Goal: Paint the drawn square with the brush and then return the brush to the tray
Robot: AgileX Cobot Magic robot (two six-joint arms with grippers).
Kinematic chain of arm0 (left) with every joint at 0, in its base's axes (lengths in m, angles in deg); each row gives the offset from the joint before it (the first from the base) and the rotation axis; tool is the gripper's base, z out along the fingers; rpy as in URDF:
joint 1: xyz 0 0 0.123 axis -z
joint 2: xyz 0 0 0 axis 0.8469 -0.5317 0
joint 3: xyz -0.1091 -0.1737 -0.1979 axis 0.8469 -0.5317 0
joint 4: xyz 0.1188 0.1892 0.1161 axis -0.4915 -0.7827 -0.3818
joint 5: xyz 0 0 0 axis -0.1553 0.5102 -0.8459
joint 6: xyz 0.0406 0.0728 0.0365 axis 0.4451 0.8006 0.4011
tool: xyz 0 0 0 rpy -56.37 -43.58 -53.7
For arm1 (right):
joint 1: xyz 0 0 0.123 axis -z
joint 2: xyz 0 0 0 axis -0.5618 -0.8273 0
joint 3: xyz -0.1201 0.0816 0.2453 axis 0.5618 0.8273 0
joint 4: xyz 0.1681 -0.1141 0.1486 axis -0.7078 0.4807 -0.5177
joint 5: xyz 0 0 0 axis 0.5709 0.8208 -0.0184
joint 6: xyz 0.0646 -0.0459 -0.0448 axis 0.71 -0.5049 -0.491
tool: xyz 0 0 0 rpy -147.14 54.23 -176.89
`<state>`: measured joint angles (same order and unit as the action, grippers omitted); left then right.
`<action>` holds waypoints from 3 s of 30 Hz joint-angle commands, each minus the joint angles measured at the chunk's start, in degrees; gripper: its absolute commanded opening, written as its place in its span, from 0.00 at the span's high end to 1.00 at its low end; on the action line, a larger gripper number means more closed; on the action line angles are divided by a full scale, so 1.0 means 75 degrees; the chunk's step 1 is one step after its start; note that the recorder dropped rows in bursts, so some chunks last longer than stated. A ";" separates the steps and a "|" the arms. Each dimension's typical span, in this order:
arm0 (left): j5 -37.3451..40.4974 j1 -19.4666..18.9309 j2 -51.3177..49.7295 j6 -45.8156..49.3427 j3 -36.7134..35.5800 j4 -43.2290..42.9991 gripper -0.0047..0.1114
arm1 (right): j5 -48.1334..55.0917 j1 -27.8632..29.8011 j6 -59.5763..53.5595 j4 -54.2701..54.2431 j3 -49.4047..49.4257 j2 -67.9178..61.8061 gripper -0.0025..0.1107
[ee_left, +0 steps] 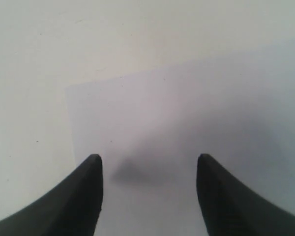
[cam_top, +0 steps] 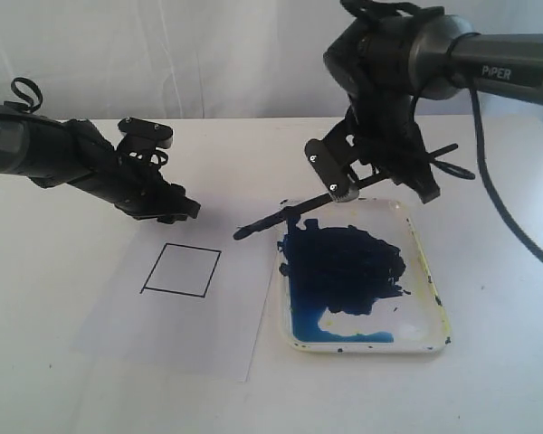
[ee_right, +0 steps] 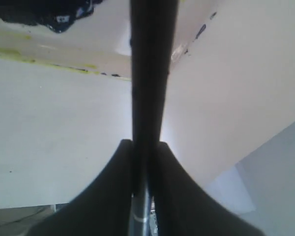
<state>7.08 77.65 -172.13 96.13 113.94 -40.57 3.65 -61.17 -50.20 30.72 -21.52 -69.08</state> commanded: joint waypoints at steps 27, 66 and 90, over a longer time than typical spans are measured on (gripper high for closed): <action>0.0084 -0.0139 -0.0020 -0.0739 -0.0023 0.0107 0.44 | 0.0697 -0.1973 0.4225 0.1244 0.0379 0.0145 0.98; 0.0463 -0.0177 -0.0020 -0.0604 -0.0023 -0.0183 0.44 | 0.0443 -0.2750 0.6826 0.2721 0.0900 -0.0829 0.98; 0.0464 -0.0177 -0.0020 -0.0589 -0.0023 -0.0183 0.44 | 0.0562 -0.2750 0.8014 0.3568 0.0900 -0.1177 0.98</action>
<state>9.71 76.51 -172.13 92.38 113.94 -42.06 7.37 -81.73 9.46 56.68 -15.01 -78.08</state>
